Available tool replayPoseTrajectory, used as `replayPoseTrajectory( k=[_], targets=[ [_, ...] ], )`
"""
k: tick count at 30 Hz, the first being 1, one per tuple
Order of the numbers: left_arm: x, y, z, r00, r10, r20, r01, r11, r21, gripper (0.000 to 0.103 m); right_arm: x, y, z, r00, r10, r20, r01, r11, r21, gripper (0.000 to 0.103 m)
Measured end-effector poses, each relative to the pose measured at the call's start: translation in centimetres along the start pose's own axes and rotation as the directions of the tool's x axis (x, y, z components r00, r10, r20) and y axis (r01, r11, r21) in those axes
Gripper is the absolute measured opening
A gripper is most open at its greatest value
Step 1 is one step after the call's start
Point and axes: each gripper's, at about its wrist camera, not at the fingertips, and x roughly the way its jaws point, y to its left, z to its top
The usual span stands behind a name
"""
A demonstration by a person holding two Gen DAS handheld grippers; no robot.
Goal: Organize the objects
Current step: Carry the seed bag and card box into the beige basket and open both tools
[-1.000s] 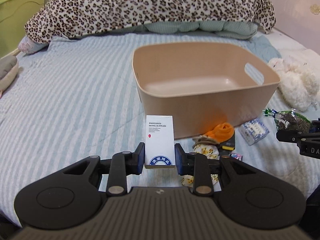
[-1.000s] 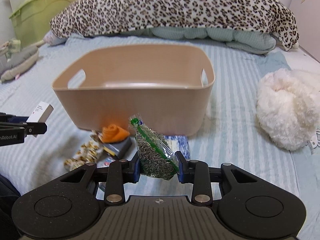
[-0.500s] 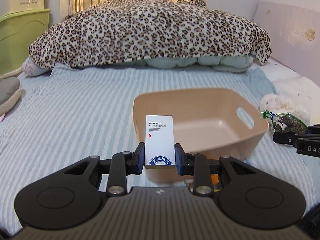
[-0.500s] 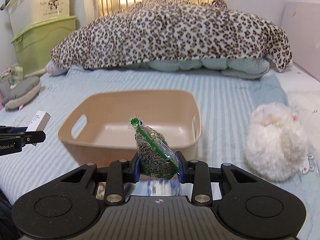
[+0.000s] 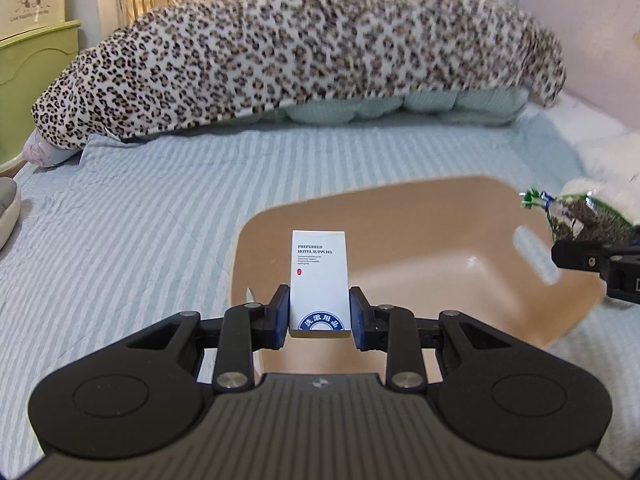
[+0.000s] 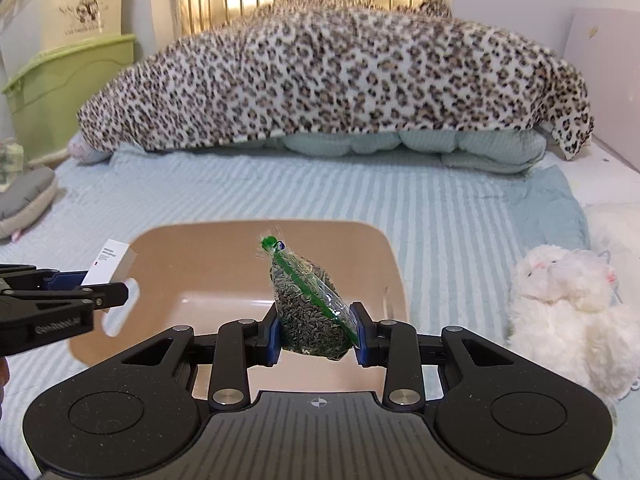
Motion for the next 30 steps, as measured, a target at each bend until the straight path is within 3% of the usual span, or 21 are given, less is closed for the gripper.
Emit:
replayPoseTrajectory(
  k=[6, 8, 9, 11, 12, 14, 16, 24, 30],
  targets=[
    [3.9, -0.4, -1.0, 0.994, 0.049, -0.100, -0.047, 0.999, 0.025, 0.032, 4.4, 0.9, -0.3, 0.994, -0.012, -0.111, 0.007, 0.999, -0.041, 0.032],
    [4.5, -0.2, -1.2, 0.992, 0.029, -0.125, -0.028, 1.000, 0.013, 0.033, 5.2, 1.0, -0.6, 0.990, -0.006, -0.144, 0.000, 0.999, -0.044, 0.032],
    [4.7, -0.1, -1.3, 0.991, 0.021, -0.136, -0.020, 1.000, 0.009, 0.033, 5.6, 1.1, -0.7, 0.987, -0.004, -0.161, -0.004, 0.999, -0.049, 0.042],
    [4.5, 0.0, -1.4, 0.991, 0.027, -0.133, -0.025, 1.000, 0.015, 0.034, 5.6, 1.3, -0.9, 0.987, -0.014, -0.162, 0.005, 0.999, -0.053, 0.044],
    [4.2, 0.0, -1.4, 0.990, 0.041, -0.133, -0.038, 0.999, 0.020, 0.036, 5.3, 1.3, -1.1, 0.988, -0.018, -0.150, 0.010, 0.998, -0.056, 0.046],
    [3.4, -0.1, -1.2, 0.991, 0.066, -0.118, -0.064, 0.998, 0.024, 0.057, 4.4, 1.3, -1.1, 0.992, -0.025, -0.124, 0.018, 0.998, -0.057, 0.056],
    [2.1, 0.0, -1.0, 0.994, 0.061, -0.086, -0.060, 0.998, 0.015, 0.070, 3.2, 1.3, -1.1, 0.995, -0.020, -0.101, 0.016, 0.999, -0.043, 0.063],
    [-3.3, 0.6, -1.1, 0.998, 0.061, -0.021, -0.061, 0.998, 0.004, 0.079, -1.7, 1.4, -1.3, 0.998, -0.044, -0.045, 0.042, 0.999, -0.029, 0.089],
    [-6.0, 0.9, -2.8, 0.997, 0.070, -0.027, -0.069, 0.997, 0.017, 0.080, -4.1, 2.1, -3.4, 0.997, -0.036, -0.068, 0.035, 0.999, -0.021, 0.093]
  ],
)
